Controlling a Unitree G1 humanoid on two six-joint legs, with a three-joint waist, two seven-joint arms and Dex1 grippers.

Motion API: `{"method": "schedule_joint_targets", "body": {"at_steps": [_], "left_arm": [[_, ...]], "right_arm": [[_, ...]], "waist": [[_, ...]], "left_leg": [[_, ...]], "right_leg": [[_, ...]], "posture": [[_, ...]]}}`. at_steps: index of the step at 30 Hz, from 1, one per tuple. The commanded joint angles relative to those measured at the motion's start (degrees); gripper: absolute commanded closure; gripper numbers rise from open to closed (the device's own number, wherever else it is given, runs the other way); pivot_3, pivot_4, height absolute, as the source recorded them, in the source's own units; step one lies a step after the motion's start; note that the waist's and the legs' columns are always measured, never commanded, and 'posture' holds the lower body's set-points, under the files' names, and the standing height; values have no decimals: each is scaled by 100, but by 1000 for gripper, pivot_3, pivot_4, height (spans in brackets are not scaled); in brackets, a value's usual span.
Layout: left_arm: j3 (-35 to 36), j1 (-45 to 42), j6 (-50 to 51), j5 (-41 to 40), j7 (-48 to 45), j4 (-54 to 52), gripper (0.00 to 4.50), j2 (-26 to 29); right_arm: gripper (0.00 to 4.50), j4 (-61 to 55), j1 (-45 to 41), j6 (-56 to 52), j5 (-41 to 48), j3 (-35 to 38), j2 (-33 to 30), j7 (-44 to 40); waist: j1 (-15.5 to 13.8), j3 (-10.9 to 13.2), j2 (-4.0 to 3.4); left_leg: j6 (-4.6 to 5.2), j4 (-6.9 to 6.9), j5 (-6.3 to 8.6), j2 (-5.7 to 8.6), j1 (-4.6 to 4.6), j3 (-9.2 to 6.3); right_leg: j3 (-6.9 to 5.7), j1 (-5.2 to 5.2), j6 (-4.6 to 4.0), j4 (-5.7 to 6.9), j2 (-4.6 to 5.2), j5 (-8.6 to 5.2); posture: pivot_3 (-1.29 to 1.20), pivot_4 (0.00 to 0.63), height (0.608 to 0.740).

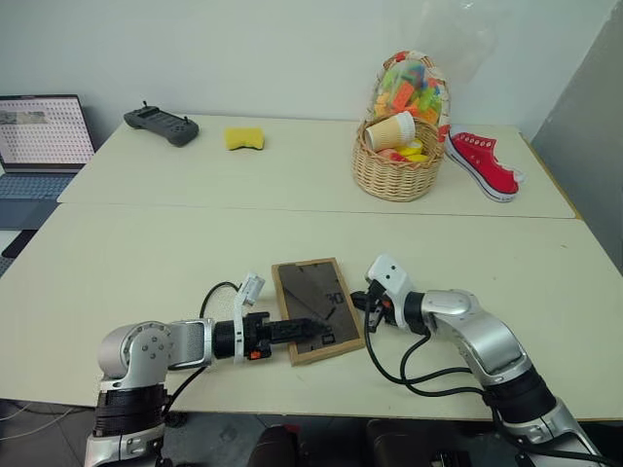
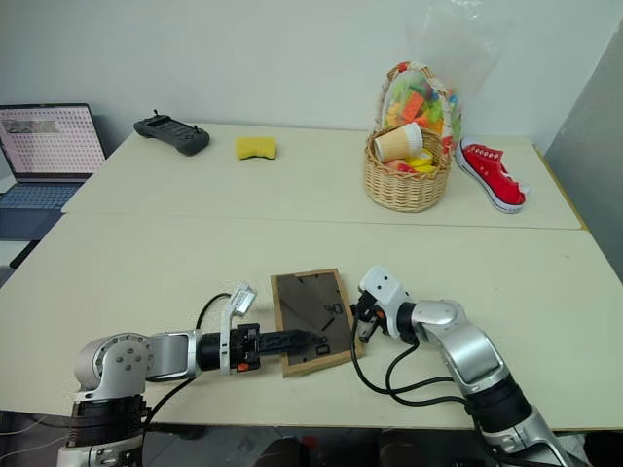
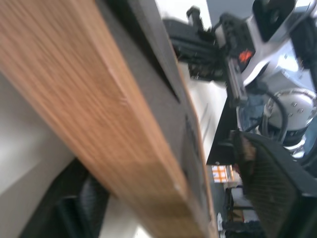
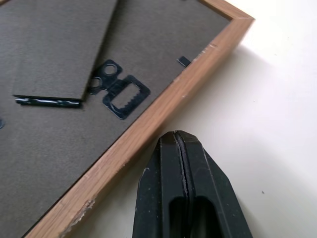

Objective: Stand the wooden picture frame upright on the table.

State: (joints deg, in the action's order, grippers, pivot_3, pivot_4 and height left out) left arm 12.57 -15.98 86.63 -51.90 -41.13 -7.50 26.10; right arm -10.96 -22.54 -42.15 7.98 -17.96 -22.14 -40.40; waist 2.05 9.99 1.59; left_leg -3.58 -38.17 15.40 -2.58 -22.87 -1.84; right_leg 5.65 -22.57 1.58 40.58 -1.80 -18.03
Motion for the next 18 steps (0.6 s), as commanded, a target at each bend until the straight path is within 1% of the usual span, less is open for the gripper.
{"method": "schedule_joint_targets", "body": {"at_steps": [1, 4, 8, 11, 12, 13, 14, 15, 16, 18], "left_arm": [[-149, 39, -93, -77, -159, -34, 1630, 192], [-215, -78, -314, -14, -192, 87, 2282, 214], [-152, -482, -555, 29, -132, 307, 2870, 141], [-213, -881, -906, 300, -52, 552, 3172, 235], [-259, -966, -1031, 364, -96, 586, 3172, 288], [-370, -1174, -1238, 444, -297, 582, 3172, 441], [-450, -1407, -1414, 497, -476, 619, 3194, 564], [-515, -1605, -1567, 541, -615, 649, 3194, 655], [-569, -1770, -1683, 569, -720, 678, 3194, 721], [-635, -2068, -1860, 604, -861, 698, 3194, 800]], "right_arm": [[4500, -180, -41, -62, 116, 260, -23, 86], [4500, -171, -195, -216, 249, 489, 61, 172], [4500, -155, -654, -240, 369, 837, -129, 98], [4500, 7, -1141, -314, 630, 1188, -226, -23], [4500, 45, -1258, -365, 734, 1266, -234, -83], [4500, 129, -1500, -514, 1060, 1446, -126, -219], [4153, 260, -1733, -627, 1383, 1644, 39, -297], [4057, 370, -1916, -743, 1650, 1794, 175, -365], [3838, 453, -2041, -818, 1841, 1876, 259, -443], [3388, 622, -2183, -752, 1898, 1787, 315, -571]], "waist": [[1, 0, 0], [-1, 1, 0], [-2, 3, 0], [-2, 3, 1], [-3, 4, 0], [-4, 7, 2], [6, 9, 2], [16, 21, 5], [21, 23, 3], [28, 24, -1]], "left_leg": [[0, 0, 0, 0, 0, -2], [0, 1, 0, 0, -1, -11], [0, 0, 0, 4, -3, -22], [0, -1, 0, 8, -4, -22], [0, 0, 0, 8, -2, -23], [0, 0, 0, 9, -1, -24], [0, 3, 0, 12, -2, -26], [0, 10, 0, 6, -3, -33], [-1, 10, 0, 8, -7, -34], [-1, 10, -1, 6, -7, -37]], "right_leg": [[0, 0, 0, 0, 0, 0], [0, -1, 0, -1, -1, 0], [-5, -1, 0, -1, -1, 0], [-7, 0, 0, -1, -2, 0], [-7, 3, 0, -4, -2, 0], [-9, 7, 0, -5, -2, 0], [-14, 8, -2, -14, -5, 1], [-15, 12, -2, -26, -4, 1], [-21, 9, -6, -25, -5, 3], [-21, 3, -9, -20, -6, 5]], "posture": [[0, 150, 740], [0, 150, 740], [0, 150, 740], [0, 150, 740], [0, 150, 740], [0, 150, 740], [0, 150, 740], [0, 150, 740], [0, 150, 740], [0, 150, 740]]}}
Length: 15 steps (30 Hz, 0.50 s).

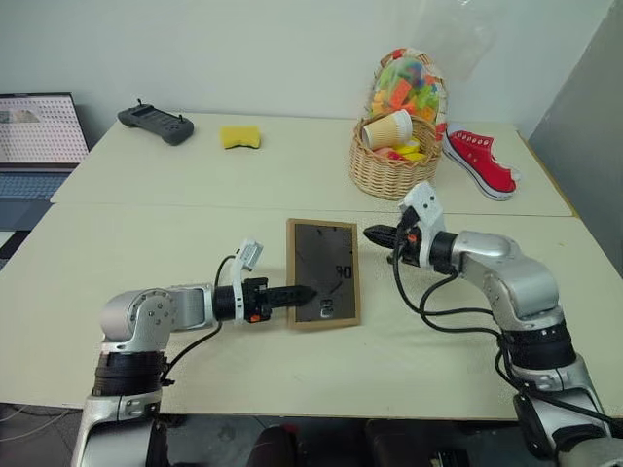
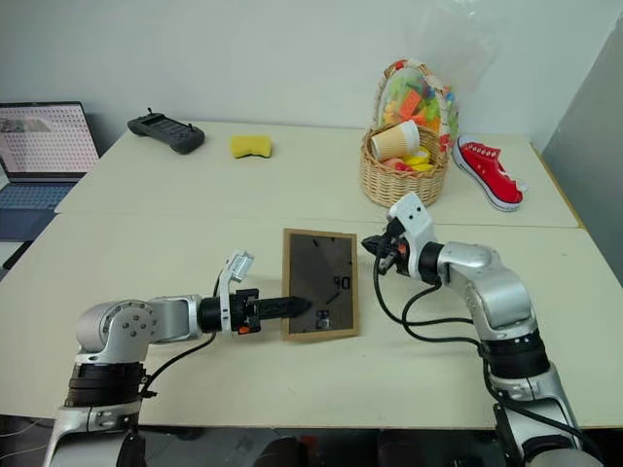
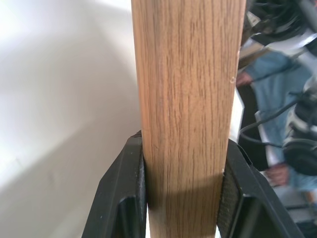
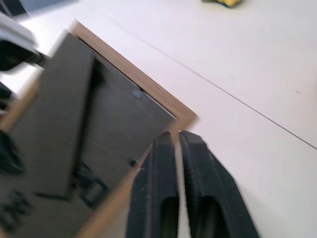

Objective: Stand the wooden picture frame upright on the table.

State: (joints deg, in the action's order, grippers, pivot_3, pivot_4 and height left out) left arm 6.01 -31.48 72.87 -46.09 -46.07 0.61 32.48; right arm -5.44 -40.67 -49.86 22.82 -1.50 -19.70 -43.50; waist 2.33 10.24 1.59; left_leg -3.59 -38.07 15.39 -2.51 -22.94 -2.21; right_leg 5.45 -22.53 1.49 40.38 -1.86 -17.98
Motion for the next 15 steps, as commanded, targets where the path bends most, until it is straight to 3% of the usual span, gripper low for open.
{"method": "schedule_joint_targets", "body": {"at_steps": [1, 11, 15], "left_arm": [[-2, -620, -544, 39, -422, -78, 3194, 192], [-128, -946, -885, 236, -660, -51, 3194, 418], [-33, -783, -787, 139, -608, -222, 3194, 437]], "right_arm": [[3209, 154, -431, 59, 423, 91, 93, -282], [798, 701, -940, 526, 341, -342, 615, -295], [798, 16, -765, 179, 768, -497, 480, -696]], "waist": [[-1, 0, -1], [70, 0, -3], [73, 1, -4]], "left_leg": [[0, 2, 0, -2, 2, -1], [0, 9, 0, -10, -18, 0], [0, 8, 0, -13, -23, -7]], "right_leg": [[0, 2, 0, -1, 0, 0], [2, -17, 0, -18, 8, 0], [-5, -17, 0, -17, 9, 0]], "posture": [[0, 150, 740], [0, 150, 740], [0, 150, 740]]}}
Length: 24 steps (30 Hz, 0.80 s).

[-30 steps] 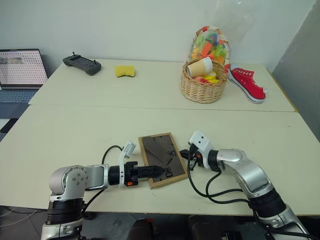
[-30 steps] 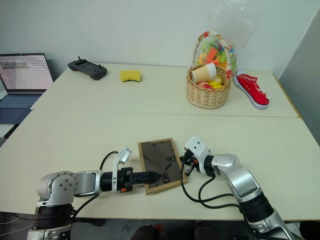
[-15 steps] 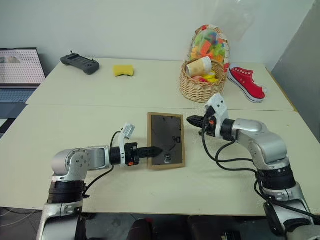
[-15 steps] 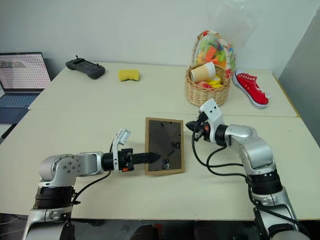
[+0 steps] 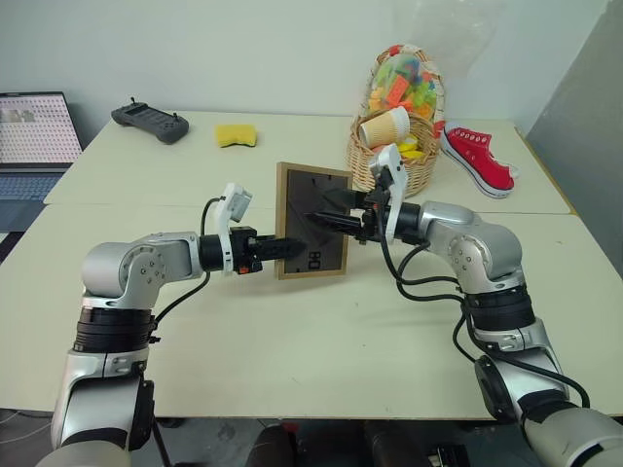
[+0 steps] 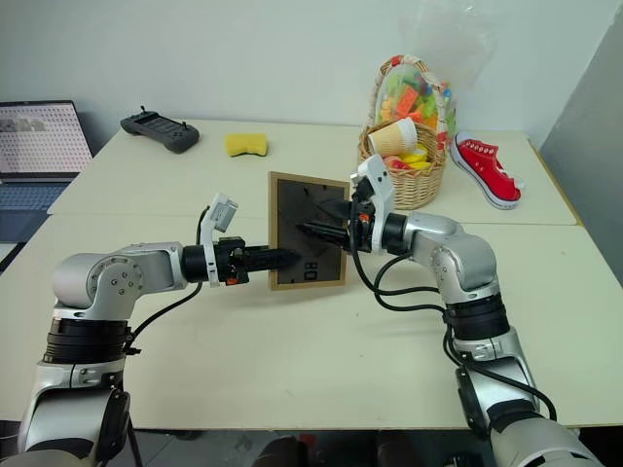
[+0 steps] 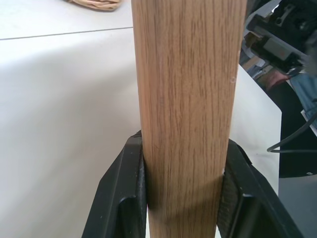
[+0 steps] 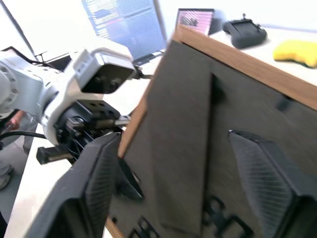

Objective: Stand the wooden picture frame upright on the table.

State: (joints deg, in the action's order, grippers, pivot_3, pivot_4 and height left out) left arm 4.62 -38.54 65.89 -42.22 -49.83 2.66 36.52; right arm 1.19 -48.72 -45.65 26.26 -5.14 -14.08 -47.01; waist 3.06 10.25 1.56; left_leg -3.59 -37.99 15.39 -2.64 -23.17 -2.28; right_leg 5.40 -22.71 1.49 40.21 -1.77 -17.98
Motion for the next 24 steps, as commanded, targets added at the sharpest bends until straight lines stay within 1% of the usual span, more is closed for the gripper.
{"method": "schedule_joint_targets", "body": {"at_steps": [1, 4, 6, 9, 11, 13, 16, 17, 19, 21, 23, 24], "left_arm": [[118, -34, -85, -248, -236, -456, 3194, 48], [237, 96, 10, -318, -159, -581, 3194, 55], [286, 163, 52, -351, -124, -644, 3194, 59], [435, 291, 217, -505, 6, -716, 3194, 19], [549, 355, 358, -659, 93, -774, 3194, -13], [610, 434, 419, -740, 161, -853, 3194, -21], [731, 556, 533, -882, 271, -889, 3194, -84], [790, 562, 609, -959, 314, -877, 3194, -118], [902, 521, 767, -1152, 401, -838, 3194, -199], [1057, 415, 1069, -1427, 509, -753, 3194, -317], [1324, 243, 1566, -1743, 794, -535, 3194, -549], [1492, 152, 1833, -1928, 957, -407, 3194, -696]], "right_arm": [[798, -796, 100, -342, 539, -131, -163, -444], [798, -1241, 315, -752, 1052, 69, -535, -758], [798, -1349, 415, -888, 1237, 185, -763, -865], [798, -1260, 672, -676, 1051, 279, -1335, -1030], [798, -1087, 800, -99, 627, 277, -1603, -958], [798, -886, 936, 1022, 14, 261, -1712, -804], [798, -170, 1229, 4484, -1982, -133, -2088, -113], [798, 228, 1259, 5725, -2809, -356, -2295, 390], [798, 927, 1164, 7421, -3917, -584, -2497, 1278], [798, 1534, 901, 8701, -5026, -802, -2601, 2403], [798, 1949, 605, 9480, -6123, -1018, -2625, 3573], [798, 2090, 449, 9674, -6701, -1169, -2636, 4166]], "waist": [[-2, 0, -1], [-18, 0, -1], [-18, 0, -1], [-16, 0, 0], [-16, 0, 0], [-14, 1, 0], [-7, 0, 1], [-4, 1, 2], [-1, 2, 3], [6, 2, 4], [18, 3, 6], [23, 3, 6]], "left_leg": [[0, 0, 0, 0, -5, -1], [0, -3, 0, -2, -13, -7], [0, -4, 0, 1, -15, -6], [1, -6, 0, 4, -15, -7], [2, -7, 0, 5, -14, -7], [2, -8, 0, 8, -14, -5], [2, -8, 0, 14, -15, 0], [2, -10, 1, 17, -15, 5], [2, -6, 0, 12, -17, 16], [0, -6, -1, 10, -18, 29], [-12, -8, -8, 7, -18, 39], [-19, -11, -12, 5, -25, 41]], "right_leg": [[0, -4, 0, 0, 0, 0], [-7, -5, 0, -3, 14, 0], [-7, -5, 1, -6, 21, 0], [-9, -5, 1, -3, 22, 0], [-10, -3, 1, -3, 19, 0], [-9, -3, 2, -3, 18, 0], [-7, -4, 2, -4, 10, -1], [-7, -4, 4, -5, 7, -1], [-6, -5, 4, -9, 8, -1], [3, -11, 4, -10, 9, -1], [15, -22, 4, 1, 10, 0], [22, -38, 4, 13, 15, 0]], "posture": [[0, 150, 740], [0, 150, 740], [0, 150, 740], [0, 150, 740], [0, 150, 740], [0, 150, 740], [0, 150, 740], [0, 150, 740], [0, 150, 740], [0, 150, 740], [0, 150, 740], [0, 150, 740]]}}
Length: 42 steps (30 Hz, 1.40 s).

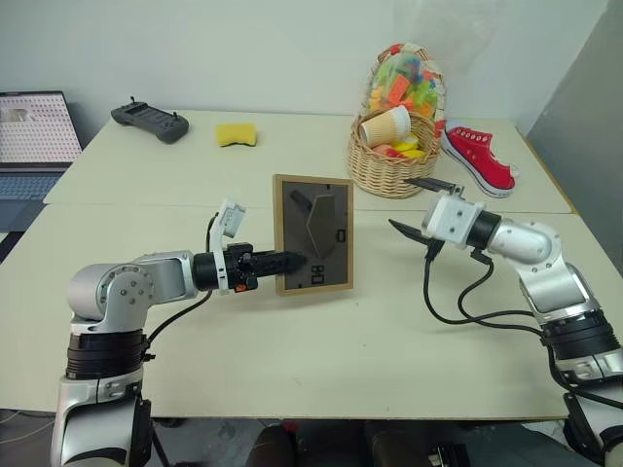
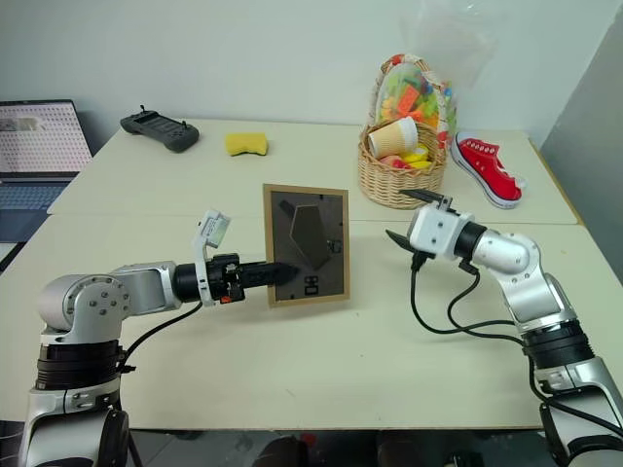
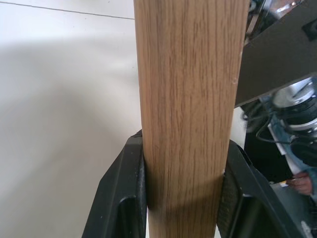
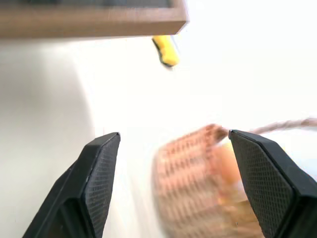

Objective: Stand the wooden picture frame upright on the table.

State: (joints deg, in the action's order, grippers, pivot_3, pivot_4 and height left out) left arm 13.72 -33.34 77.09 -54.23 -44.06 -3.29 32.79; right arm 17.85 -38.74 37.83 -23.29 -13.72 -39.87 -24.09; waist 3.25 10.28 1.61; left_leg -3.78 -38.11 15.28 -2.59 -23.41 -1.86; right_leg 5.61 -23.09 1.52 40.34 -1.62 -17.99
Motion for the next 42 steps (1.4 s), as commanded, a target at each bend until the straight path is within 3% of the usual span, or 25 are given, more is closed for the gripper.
{"method": "schedule_joint_targets", "body": {"at_steps": [1, 7, 11, 14, 20, 22, 24, 27, 30, 36, 38, 40, 42], "left_arm": [[704, -418, 933, -875, 507, 246, 3194, -433], [945, -275, 1541, -1592, 1280, 209, 3194, -851], [953, -78, 1541, -2055, 1719, 65, 3194, -954], [997, -9, 1540, -2269, 1971, 17, 3194, -996], [905, 207, 1421, -2576, 2366, -111, 3194, -988], [872, 235, 1346, -2683, 2431, -142, 3194, -968], [857, 263, 1208, -2764, 2466, -205, 2516, -950], [877, 235, 1045, -2894, 2562, -88, 2028, -902], [926, 79, 859, -2832, 2543, 132, 1512, -697], [947, -39, 341, -2242, 2192, 157, 320, 45], [778, 105, -5, -1799, 1944, -153, 0, 383], [640, 341, -449, -1306, 1760, -516, 0, 679], [501, 575, -956, -810, 1661, -953, 0, 864]], "right_arm": [[798, 576, -682, 1516, -2085, -371, -18, 2339], [798, 1038, -1380, 2123, -3215, -711, 195, 4089], [798, 1214, -1720, 2531, -3466, -885, 203, 4606], [1217, 1384, -1856, 2864, -3472, -981, 139, 4735], [2549, 1640, -2058, 3177, -3536, -1030, 86, 4879], [2729, 1687, -2089, 3215, -3543, -1040, 90, 4900], [2783, 1737, -2102, 3263, -3535, -1049, 82, 4911], [3111, 1782, -2105, 3351, -3444, -1017, 57, 4856], [3154, 1952, -2126, 3468, -3176, -964, 7, 4666], [3160, 2696, -2017, 3522, -1816, -976, -7, 3573], [3162, 2941, -1809, 3116, -371, -1148, 206, 2271], [3166, 2472, -1358, 1971, 1652, -1174, 501, 470], [3169, 1947, -1055, 754, 2946, -1009, 762, -798]], "waist": [[9, 0, 0], [16, 0, 1], [9, -1, 2], [10, -1, 3], [10, -2, 3], [10, -2, 3], [9, -2, 4], [9, -2, 4], [9, -2, 4], [17, -2, 4], [36, -4, 8], [70, -5, 10], [90, -6, 10]], "left_leg": [[-12, -2, -7, 2, -4, 8], [-31, -9, -18, 0, 2, 10], [-37, -7, -21, -7, 1, 7], [-38, -8, -22, -4, 1, 8], [-38, -8, -23, -1, 3, 8], [-38, -8, -24, -1, 4, 8], [-40, -8, -25, -2, 4, 7], [-41, -8, -25, 0, 4, 9], [-41, -8, -26, 0, 4, 8], [-41, -8, -26, 1, 4, 12], [-41, -7, -26, 0, 5, 14], [-41, -4, -26, -3, 12, 16], [-41, 1, -26, -12, 22, 7]], "right_leg": [[8, -14, 0, 18, 0, 0], [6, -22, -2, 53, -10, -1], [7, -21, -3, 54, -4, -1], [6, -19, -3, 53, 7, -1], [4, -15, -3, 53, 13, -1], [4, -15, -3, 55, 12, -1], [2, -15, -3, 55, 12, -1], [4, -14, -3, 54, 13, -1], [3, -14, -3, 54, 14, -1], [1, -13, -3, 54, 14, -1], [2, -12, -3, 53, 14, -1], [0, -4, -3, 48, 12, 0], [-5, 9, -4, 48, 14, 0]], "posture": [[0, 150, 740], [0, 150, 740], [0, 150, 740], [0, 150, 740], [0, 150, 740], [0, 150, 740], [0, 150, 740], [0, 150, 740], [0, 150, 740], [0, 150, 740], [0, 150, 740], [0, 150, 740], [0, 150, 740]]}}
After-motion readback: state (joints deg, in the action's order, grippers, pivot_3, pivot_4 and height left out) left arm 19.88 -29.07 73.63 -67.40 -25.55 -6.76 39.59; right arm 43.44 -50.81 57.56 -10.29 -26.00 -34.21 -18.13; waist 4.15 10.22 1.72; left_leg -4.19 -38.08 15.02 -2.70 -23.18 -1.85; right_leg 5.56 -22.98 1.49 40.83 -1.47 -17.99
